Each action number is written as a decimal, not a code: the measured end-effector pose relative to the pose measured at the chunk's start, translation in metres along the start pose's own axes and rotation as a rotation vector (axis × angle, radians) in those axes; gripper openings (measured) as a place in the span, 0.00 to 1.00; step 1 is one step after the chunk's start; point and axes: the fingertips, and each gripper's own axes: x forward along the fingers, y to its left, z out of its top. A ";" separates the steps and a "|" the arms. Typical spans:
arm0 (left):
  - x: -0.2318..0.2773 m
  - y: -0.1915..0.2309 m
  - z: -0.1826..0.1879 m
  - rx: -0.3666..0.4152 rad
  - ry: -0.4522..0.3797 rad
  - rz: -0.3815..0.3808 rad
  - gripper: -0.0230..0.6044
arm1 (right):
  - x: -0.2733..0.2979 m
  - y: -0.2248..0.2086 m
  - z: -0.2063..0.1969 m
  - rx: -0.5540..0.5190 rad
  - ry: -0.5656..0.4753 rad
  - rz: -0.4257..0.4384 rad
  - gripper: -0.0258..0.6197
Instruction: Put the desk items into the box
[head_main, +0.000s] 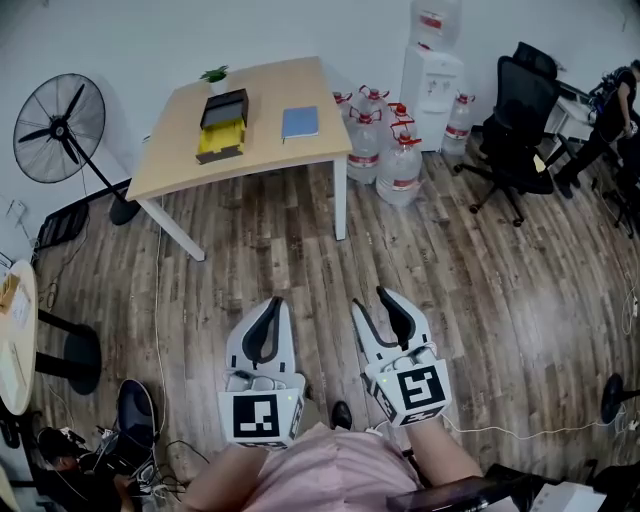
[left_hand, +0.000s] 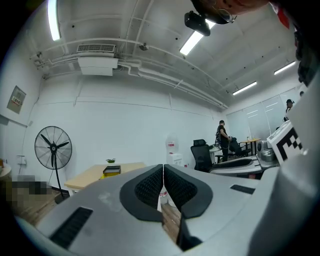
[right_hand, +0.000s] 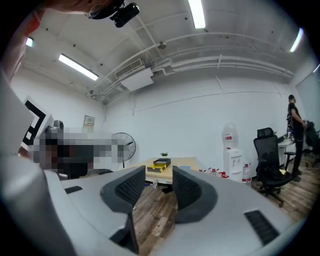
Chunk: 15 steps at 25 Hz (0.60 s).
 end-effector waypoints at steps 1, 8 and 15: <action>0.003 0.003 -0.001 -0.001 0.002 0.004 0.06 | 0.005 0.000 -0.001 -0.001 0.005 0.012 0.32; 0.045 0.041 -0.024 -0.007 0.028 0.031 0.06 | 0.062 -0.012 -0.017 -0.041 0.071 -0.009 0.29; 0.122 0.106 -0.038 -0.062 0.047 0.043 0.06 | 0.159 -0.030 -0.019 -0.069 0.108 -0.029 0.28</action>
